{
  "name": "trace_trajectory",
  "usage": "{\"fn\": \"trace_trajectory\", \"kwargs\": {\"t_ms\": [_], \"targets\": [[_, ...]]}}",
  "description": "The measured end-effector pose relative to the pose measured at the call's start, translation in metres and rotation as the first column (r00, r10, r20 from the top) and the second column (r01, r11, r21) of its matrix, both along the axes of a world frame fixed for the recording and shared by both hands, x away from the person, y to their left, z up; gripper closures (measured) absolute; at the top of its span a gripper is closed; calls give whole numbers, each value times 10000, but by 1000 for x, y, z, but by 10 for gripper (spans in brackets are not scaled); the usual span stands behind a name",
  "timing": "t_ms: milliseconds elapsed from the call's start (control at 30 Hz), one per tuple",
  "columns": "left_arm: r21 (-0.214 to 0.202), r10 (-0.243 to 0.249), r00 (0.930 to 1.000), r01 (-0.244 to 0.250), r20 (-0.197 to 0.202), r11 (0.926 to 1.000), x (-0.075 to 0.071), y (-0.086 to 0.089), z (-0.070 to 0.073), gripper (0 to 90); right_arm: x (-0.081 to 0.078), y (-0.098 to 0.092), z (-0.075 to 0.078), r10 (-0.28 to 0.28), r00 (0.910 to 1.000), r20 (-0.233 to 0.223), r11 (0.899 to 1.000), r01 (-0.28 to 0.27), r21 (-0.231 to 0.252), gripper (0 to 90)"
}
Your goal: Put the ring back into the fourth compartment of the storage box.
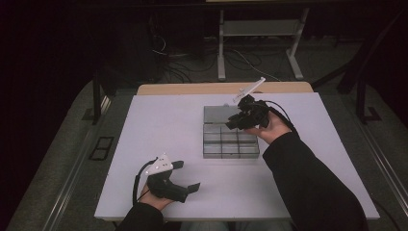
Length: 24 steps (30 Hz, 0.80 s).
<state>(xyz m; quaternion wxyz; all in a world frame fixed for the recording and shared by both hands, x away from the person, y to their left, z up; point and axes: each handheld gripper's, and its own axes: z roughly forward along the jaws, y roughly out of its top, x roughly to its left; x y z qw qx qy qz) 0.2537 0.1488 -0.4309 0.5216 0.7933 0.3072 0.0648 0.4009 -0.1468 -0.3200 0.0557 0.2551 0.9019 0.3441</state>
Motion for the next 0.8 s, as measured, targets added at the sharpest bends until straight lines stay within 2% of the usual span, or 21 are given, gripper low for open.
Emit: {"fn": "trace_trajectory", "kwargs": {"t_ms": [333, 800], "targets": [[-49, -19, 10000, 20, 41, 10000, 0, 0, 0, 0, 15, 10, -14, -288, 9996, 53, 9996, 288, 60, 695], [31, -12, 10000, 11, 93, 10000, 1, 1, 1, 0, 31, 17, -36, -767, 9970, -120, 9951, 773, 613, 694]]}}
